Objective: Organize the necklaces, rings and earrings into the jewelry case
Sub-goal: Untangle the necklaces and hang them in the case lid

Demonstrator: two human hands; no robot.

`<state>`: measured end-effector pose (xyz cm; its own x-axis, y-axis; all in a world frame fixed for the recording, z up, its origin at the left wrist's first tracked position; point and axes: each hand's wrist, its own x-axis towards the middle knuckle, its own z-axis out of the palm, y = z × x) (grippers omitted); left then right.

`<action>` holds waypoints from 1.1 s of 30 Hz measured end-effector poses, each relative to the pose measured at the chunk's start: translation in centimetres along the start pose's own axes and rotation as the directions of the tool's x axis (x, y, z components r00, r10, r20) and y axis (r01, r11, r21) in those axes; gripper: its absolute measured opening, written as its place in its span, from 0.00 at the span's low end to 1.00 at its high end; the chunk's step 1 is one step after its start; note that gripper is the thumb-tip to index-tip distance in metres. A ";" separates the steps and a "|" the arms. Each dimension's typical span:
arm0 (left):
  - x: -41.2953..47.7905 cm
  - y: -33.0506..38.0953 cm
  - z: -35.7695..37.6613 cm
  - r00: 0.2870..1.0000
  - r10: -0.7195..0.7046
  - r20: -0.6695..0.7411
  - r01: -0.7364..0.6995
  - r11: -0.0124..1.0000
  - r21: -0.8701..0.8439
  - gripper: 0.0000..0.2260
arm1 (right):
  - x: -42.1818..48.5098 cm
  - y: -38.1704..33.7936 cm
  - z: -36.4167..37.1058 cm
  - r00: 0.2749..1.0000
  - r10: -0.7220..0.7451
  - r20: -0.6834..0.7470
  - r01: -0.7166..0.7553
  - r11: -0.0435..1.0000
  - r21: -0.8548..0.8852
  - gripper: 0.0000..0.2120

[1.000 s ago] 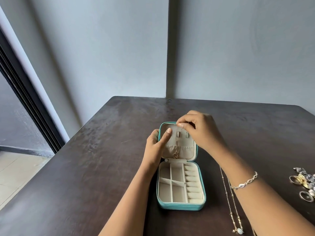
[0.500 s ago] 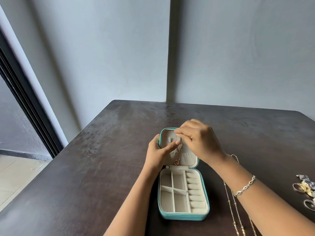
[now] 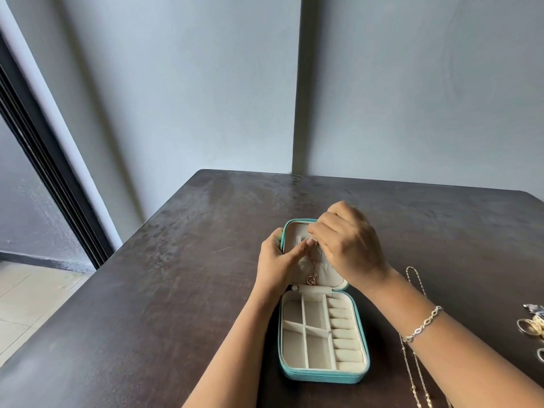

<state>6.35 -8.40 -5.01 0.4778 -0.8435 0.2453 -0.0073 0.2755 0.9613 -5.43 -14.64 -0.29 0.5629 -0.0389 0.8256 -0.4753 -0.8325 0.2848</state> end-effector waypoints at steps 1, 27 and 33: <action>0.0 0.0 0.0 1.000 -0.004 0.002 0.004 1.000 -0.005 0.28 | -0.1 -0.1 0.0 1.000 0.003 -0.014 -0.004 1.000 -0.012 0.09; 0.0 0.1 -0.2 0.999 -0.033 0.024 0.033 0.999 0.009 0.22 | 0.7 1.3 -1.1 0.784 0.402 0.473 -0.594 0.705 0.387 0.13; 0.0 0.5 -0.1 0.999 -0.044 0.015 0.045 0.999 -0.004 0.19 | 0.6 1.4 -1.1 0.760 0.390 0.520 -0.626 0.655 0.424 0.14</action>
<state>6.39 -8.21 -4.52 0.4643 -0.8618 0.2042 0.0179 0.2397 0.9707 -6.49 -15.19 1.18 0.5945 -0.6415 0.4848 -0.3770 -0.7549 -0.5366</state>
